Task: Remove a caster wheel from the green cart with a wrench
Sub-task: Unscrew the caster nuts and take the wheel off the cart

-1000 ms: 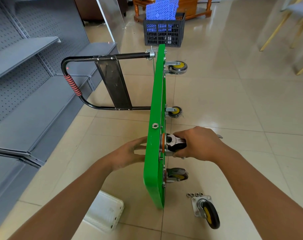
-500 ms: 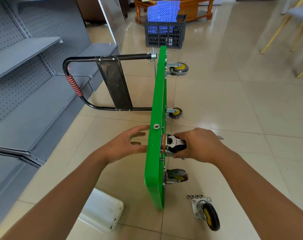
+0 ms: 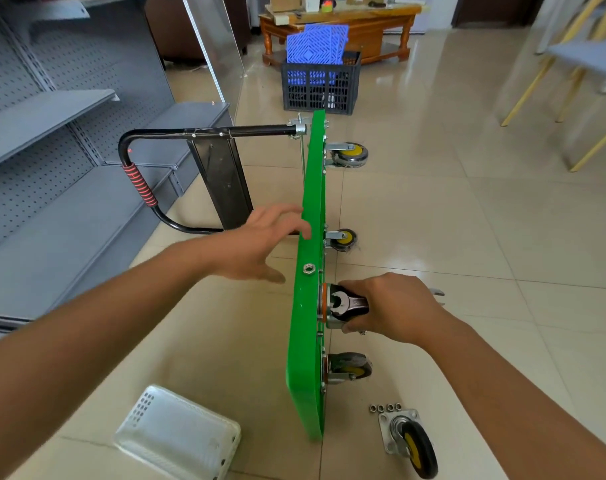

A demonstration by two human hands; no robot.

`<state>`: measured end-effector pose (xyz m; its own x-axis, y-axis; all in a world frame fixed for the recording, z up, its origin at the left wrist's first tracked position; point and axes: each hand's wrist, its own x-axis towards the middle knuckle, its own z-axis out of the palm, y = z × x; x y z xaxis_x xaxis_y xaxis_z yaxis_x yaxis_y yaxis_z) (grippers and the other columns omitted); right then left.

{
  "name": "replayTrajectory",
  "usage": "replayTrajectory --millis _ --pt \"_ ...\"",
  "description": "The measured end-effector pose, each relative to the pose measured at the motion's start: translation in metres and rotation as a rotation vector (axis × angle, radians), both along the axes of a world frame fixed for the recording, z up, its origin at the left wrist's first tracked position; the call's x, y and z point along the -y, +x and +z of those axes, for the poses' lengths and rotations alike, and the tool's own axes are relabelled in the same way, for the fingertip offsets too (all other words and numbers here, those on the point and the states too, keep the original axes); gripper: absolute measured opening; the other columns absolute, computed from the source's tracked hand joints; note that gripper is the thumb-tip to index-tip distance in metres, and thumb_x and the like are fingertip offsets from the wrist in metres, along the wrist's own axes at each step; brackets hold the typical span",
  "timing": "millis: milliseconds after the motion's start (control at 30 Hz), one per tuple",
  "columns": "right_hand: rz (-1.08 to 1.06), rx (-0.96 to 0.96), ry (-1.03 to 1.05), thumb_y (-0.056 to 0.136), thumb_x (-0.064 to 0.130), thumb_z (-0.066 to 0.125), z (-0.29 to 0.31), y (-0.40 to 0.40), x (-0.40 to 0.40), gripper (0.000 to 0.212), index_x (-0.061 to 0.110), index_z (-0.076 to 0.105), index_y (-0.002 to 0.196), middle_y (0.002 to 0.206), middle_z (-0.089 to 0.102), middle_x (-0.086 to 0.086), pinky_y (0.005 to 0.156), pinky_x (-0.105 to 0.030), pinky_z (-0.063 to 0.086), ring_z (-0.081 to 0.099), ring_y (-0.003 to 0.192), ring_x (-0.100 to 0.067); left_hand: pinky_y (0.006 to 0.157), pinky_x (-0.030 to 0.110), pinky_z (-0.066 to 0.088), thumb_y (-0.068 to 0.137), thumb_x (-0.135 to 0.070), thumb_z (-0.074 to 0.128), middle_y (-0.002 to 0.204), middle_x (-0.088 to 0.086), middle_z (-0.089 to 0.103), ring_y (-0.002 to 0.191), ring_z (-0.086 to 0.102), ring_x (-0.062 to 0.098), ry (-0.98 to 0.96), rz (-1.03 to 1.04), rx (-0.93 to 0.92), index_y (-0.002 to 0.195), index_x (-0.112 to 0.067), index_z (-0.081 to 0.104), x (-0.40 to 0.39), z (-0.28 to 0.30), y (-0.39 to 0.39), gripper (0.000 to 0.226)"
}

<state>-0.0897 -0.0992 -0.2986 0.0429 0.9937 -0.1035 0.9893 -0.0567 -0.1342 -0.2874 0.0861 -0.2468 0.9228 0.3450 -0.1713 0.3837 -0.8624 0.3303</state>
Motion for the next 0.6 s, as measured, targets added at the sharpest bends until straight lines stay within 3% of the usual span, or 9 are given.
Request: replayTrajectory --millis 100,200,300,433,533,600 --pt "-0.007 -0.002 0.003 0.079 0.068 0.069 0.001 -0.001 -0.001 0.066 0.044 0.051 0.138 0.112 0.073 0.013 0.073 -0.029 0.053 0.065 0.101 -0.015 0.118 0.049 0.002 0.077 -0.029 0.086 0.164 -0.016 -0.011 0.152 -0.017 0.025 0.163 -0.169 -0.144 0.134 -0.055 0.039 0.004 0.016 0.025 0.078" --pt "-0.011 0.011 0.001 0.079 0.069 0.068 0.001 0.000 0.000 0.065 0.044 0.052 0.137 0.109 0.073 0.012 0.074 -0.032 0.054 0.066 0.099 -0.014 0.120 0.053 -0.003 0.077 -0.030 0.086 0.164 -0.015 -0.021 0.150 -0.029 0.031 0.229 -0.282 -0.256 0.128 -0.057 0.053 0.010 0.019 0.045 0.066" --pt "-0.014 0.011 -0.001 0.079 0.068 0.068 0.001 0.000 0.000 0.064 0.044 0.051 0.136 0.109 0.073 0.012 0.075 -0.032 0.055 0.066 0.099 -0.015 0.122 0.058 -0.005 0.076 -0.032 0.086 0.165 -0.014 -0.020 0.149 -0.031 0.035 0.241 -0.325 -0.315 0.113 -0.055 0.062 0.007 0.017 0.053 0.049" --pt "-0.043 -0.057 -0.039 0.078 0.067 0.070 0.004 0.001 0.001 0.066 0.046 0.051 0.137 0.112 0.072 0.014 0.076 -0.032 0.054 0.064 0.101 -0.013 0.123 0.064 -0.004 0.073 -0.036 0.088 0.165 -0.017 -0.015 0.148 -0.031 0.036 0.265 -0.336 -0.365 0.106 -0.055 0.063 0.006 0.018 0.057 0.045" --pt "-0.097 -0.116 -0.049 0.081 0.062 0.070 0.018 0.009 0.008 0.044 0.042 0.065 0.120 0.106 0.067 0.015 0.066 -0.027 0.046 0.059 0.092 -0.008 0.122 0.064 -0.004 0.071 -0.036 0.089 0.166 -0.016 -0.010 0.149 -0.030 0.036 0.260 -0.340 -0.356 0.104 -0.055 0.064 0.005 0.017 0.059 0.046" --pt "-0.109 -0.163 0.080 0.086 0.059 0.066 0.030 0.009 0.011 0.028 0.037 0.072 0.103 0.095 0.061 0.014 0.065 -0.028 0.046 0.057 0.083 -0.006 0.123 0.064 -0.004 0.070 -0.037 0.089 0.166 -0.016 -0.007 0.149 -0.029 0.036 0.256 -0.336 -0.347 0.105 -0.053 0.065 0.004 0.015 0.059 0.045"
